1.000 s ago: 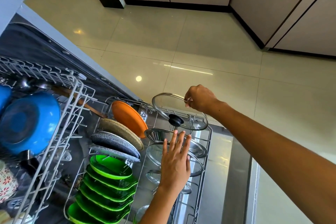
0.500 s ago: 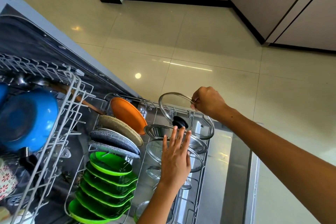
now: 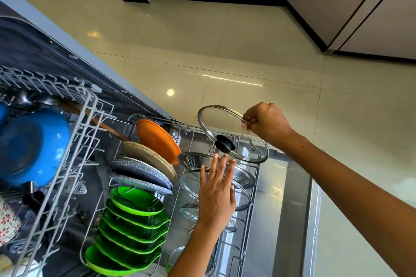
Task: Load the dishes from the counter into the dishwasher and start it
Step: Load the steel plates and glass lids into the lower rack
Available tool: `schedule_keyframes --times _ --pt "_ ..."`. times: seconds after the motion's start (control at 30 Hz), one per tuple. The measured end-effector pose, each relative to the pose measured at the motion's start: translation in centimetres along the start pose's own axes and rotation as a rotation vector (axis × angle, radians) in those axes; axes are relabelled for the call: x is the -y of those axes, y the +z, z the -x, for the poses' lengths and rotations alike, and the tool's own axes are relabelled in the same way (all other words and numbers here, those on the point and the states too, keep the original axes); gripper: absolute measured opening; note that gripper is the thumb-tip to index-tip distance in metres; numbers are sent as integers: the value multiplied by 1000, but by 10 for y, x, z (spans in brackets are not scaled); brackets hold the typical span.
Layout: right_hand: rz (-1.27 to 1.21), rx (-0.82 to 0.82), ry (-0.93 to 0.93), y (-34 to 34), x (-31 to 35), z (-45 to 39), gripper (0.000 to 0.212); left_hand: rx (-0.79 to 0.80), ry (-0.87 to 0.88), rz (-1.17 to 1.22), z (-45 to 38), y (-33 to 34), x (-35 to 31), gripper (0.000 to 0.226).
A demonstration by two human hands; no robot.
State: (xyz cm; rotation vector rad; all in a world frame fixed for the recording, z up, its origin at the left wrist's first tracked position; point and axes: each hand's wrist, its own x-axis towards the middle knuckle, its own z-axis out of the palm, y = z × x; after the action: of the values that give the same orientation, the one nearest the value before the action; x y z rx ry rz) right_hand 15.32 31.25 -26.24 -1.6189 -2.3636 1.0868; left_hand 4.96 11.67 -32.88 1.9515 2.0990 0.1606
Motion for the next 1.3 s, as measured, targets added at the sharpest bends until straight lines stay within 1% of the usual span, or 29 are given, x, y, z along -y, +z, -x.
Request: schedule_keyframes --times 0.2,0.37,0.6,0.73,0.97,1.1,1.3 --pt "45 55 30 15 -6 -1 21 4 -4 5 -1 0 -2 85" --pt "50 38 46 18 -12 1 24 -2 2 13 0 0 -1 84" --pt "84 138 -52 11 -10 -2 27 0 -7 18 -1 0 -2 88" --pt "84 153 -32 15 -8 -11 27 3 1 16 -1 0 -1 87" --pt "235 161 -35 36 8 -37 34 15 -4 20 -4 1 0 80" --pt "283 193 -38 41 5 -36 35 36 1 13 -8 2 2 83" --pt "326 185 -22 47 1 -33 31 27 8 0 -10 2 0 86"
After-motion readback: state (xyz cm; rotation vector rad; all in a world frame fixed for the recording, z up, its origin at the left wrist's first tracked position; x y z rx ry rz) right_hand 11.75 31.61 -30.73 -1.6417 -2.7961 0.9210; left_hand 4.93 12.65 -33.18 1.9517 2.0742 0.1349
